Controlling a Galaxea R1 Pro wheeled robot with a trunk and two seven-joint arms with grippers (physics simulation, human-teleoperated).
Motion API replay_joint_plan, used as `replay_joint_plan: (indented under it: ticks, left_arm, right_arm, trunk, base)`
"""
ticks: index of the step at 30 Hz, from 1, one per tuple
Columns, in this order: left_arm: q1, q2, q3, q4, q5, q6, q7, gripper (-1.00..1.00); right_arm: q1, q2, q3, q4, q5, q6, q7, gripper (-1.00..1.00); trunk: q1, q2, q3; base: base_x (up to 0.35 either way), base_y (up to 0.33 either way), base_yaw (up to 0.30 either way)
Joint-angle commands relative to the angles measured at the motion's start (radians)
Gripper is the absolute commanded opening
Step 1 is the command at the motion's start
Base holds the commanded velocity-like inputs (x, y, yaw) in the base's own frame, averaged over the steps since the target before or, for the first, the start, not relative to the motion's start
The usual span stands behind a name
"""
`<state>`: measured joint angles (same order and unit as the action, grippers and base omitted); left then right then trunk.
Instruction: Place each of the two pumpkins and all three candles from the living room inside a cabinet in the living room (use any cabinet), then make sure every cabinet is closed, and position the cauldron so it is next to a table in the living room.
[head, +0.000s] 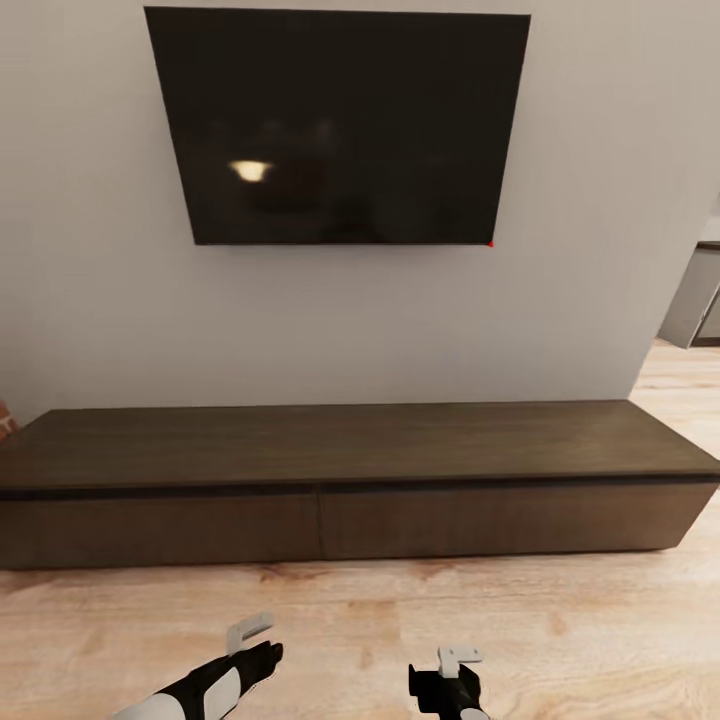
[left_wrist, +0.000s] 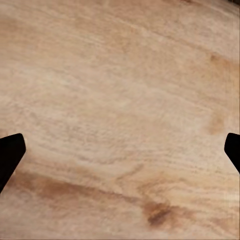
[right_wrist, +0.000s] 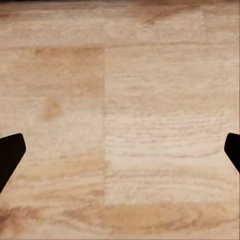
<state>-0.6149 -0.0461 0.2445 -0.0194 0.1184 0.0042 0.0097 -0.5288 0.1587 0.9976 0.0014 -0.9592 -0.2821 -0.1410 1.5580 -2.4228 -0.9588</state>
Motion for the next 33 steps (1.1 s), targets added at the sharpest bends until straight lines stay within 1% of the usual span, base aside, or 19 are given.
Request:
replay_joint_plan:
  ticks: [1,13,33]
  left_arm:
    - [0.0,0.0,-0.002,-0.001,0.01,0.0,0.001,1.0]
    - [0.0,0.001,-0.002,-0.001,0.01,0.0,0.001,1.0]
    - [0.0,0.002,-0.002,-0.001,0.013,0.0,0.003,1.0]
  right_arm:
    - [0.0,0.0,0.009,0.0,-0.006,-0.001,-0.005,1.0]
    - [0.0,0.001,0.009,0.0,-0.006,0.0,-0.005,1.0]
    - [0.0,0.002,0.009,0.0,-0.007,0.0,-0.005,1.0]
  trunk:
    - [0.0,0.0,-0.001]
    - [0.0,0.0,-0.001]
    - [0.0,0.0,-0.001]
  base:
    - [0.083,0.324,0.0]
    - [0.036,0.31,0.0]
    - [0.0,0.014,0.0]
